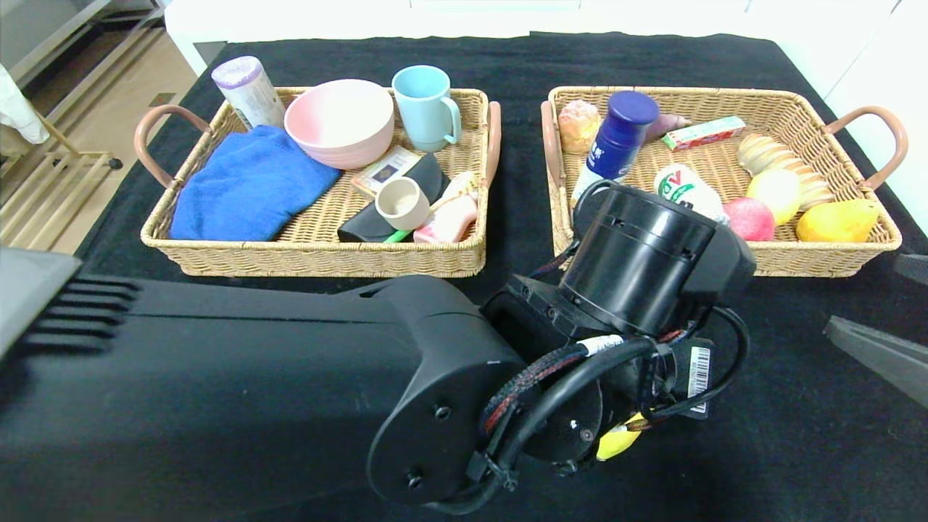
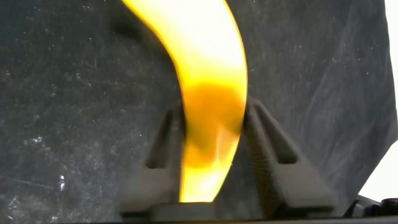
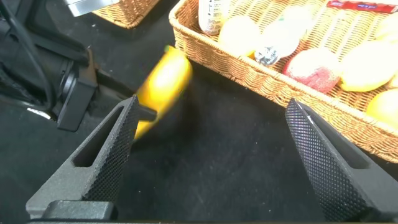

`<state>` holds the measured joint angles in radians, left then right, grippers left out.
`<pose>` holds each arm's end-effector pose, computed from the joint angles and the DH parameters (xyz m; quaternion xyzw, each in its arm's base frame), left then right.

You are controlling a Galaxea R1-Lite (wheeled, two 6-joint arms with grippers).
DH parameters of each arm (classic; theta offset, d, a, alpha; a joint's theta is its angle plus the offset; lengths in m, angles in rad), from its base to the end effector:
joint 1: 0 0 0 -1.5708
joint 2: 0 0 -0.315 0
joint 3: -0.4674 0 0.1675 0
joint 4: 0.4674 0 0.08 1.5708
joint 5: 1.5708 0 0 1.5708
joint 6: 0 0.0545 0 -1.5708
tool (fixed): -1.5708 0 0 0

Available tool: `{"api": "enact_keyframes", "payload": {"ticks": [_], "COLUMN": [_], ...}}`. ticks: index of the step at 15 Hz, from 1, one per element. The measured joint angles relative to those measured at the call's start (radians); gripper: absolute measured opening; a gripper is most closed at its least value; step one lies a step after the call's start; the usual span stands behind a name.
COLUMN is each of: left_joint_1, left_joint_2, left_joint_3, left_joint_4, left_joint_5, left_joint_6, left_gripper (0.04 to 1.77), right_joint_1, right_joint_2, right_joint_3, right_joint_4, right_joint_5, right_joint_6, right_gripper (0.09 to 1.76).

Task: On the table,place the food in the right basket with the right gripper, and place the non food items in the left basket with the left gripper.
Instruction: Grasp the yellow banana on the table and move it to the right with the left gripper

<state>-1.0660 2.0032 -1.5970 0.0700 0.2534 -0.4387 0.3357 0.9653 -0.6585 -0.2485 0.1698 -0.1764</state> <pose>0.2137 -0.3585 0.2354 -0.0532 0.2655 -0.3343 0.9027 0.1098 0.0481 0.2780 -0.0877 0.0069 0.2515 0.9638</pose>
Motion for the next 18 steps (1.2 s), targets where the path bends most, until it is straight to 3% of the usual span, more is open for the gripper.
{"api": "enact_keyframes", "payload": {"ticks": [6,11,15,18], "left_joint_1": [0.0,0.004,0.018,0.042], "left_joint_2": [0.003,-0.011,-0.09,-0.189], "left_joint_3": [0.0,0.025,0.134,0.287], "left_joint_4": [0.0,0.019,0.005,-0.063], "left_joint_5": [0.001,0.031,0.027,-0.036], "left_joint_6": [0.002,0.058,0.148,0.215], "left_gripper": [1.31,1.5,1.58,1.63], "right_joint_1": [0.0,0.001,0.001,0.001], "right_joint_2": [0.003,-0.002,-0.018,-0.012], "right_joint_3": [0.001,0.001,-0.004,-0.005], "right_joint_4": [0.0,0.0,0.007,0.009], "right_joint_5": [0.001,0.003,0.006,0.006], "right_joint_6": [-0.001,0.0,0.001,0.02], "right_gripper": [1.71,1.71,1.71,1.71]}}
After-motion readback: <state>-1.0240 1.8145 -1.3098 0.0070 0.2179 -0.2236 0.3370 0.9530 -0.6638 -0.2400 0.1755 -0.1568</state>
